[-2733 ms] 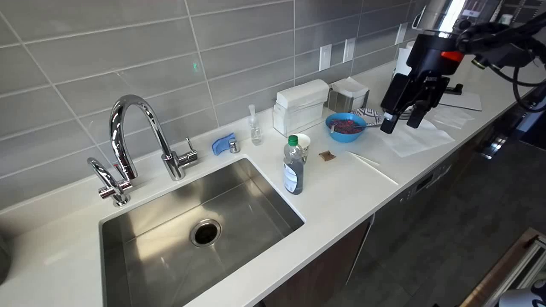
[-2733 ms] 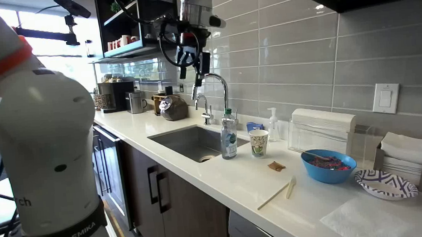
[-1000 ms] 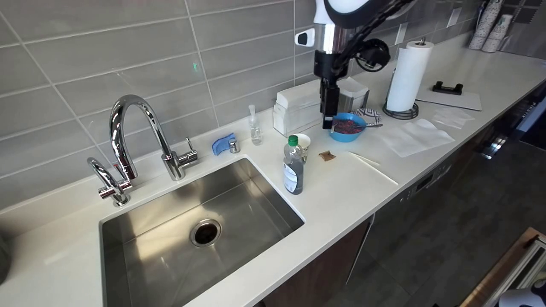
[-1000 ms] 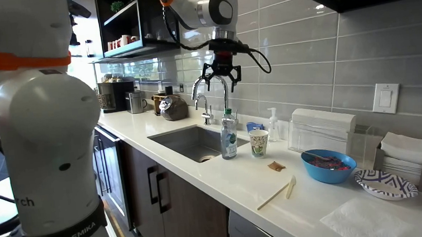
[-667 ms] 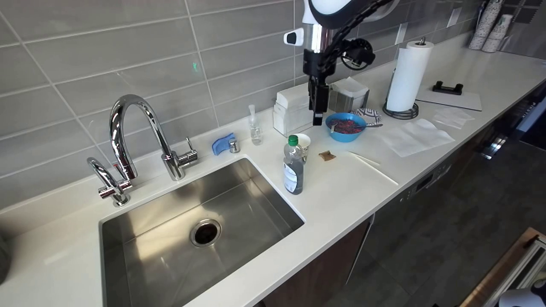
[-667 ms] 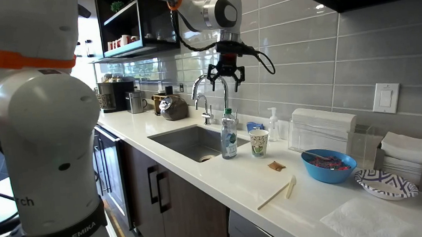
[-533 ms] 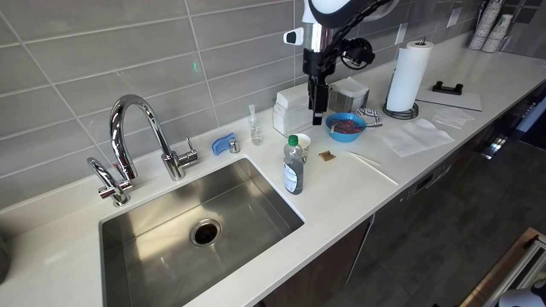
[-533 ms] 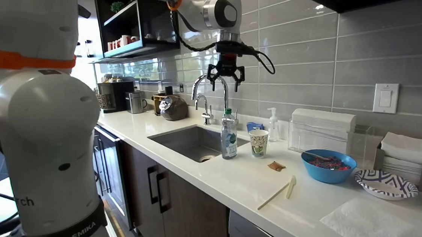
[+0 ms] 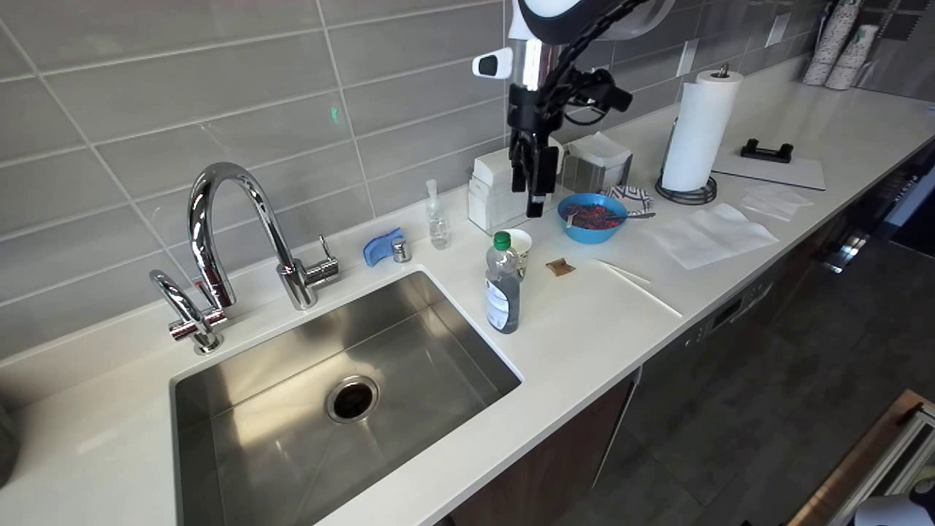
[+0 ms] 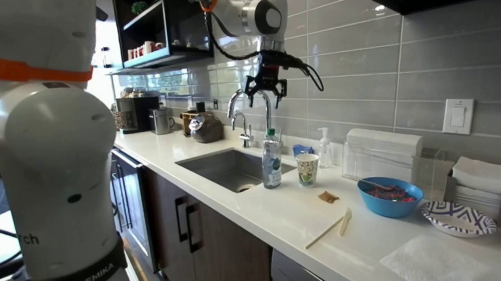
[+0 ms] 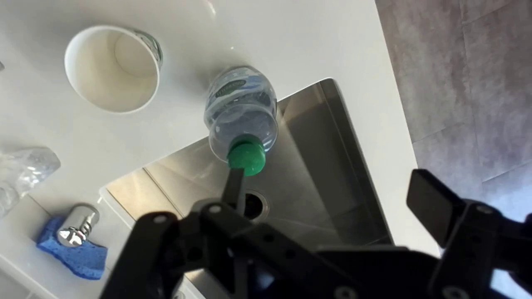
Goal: Open the lid of the bottle
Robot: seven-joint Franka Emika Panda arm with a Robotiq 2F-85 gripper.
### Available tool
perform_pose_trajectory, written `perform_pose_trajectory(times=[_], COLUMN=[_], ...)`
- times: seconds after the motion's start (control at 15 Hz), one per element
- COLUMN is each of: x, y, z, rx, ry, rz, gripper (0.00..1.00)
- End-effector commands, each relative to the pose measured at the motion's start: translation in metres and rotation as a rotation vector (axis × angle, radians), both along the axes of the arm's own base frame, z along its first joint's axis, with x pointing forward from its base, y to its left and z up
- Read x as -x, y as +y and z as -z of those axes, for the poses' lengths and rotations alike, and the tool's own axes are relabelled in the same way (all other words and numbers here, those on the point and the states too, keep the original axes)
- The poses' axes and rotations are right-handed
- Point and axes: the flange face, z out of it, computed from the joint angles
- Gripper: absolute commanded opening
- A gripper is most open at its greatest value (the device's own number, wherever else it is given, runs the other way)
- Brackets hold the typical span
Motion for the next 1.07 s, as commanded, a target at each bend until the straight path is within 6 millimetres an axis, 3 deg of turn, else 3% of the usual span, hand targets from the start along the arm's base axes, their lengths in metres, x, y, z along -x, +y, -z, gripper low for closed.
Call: perform_pose_trajectory(times=[0.0, 0.47, 1.0], x=[-0.021, -0.031, -0.023], y=[0.002, 0.028, 0.035], z=[0.02, 0.054, 0.065], rx=[-0.02, 0.037, 0.177], ry=[-0.017, -0.145, -0.189], rz=[-0.124, -0.214, -0.215], gripper=[1.0, 1.0, 1.0])
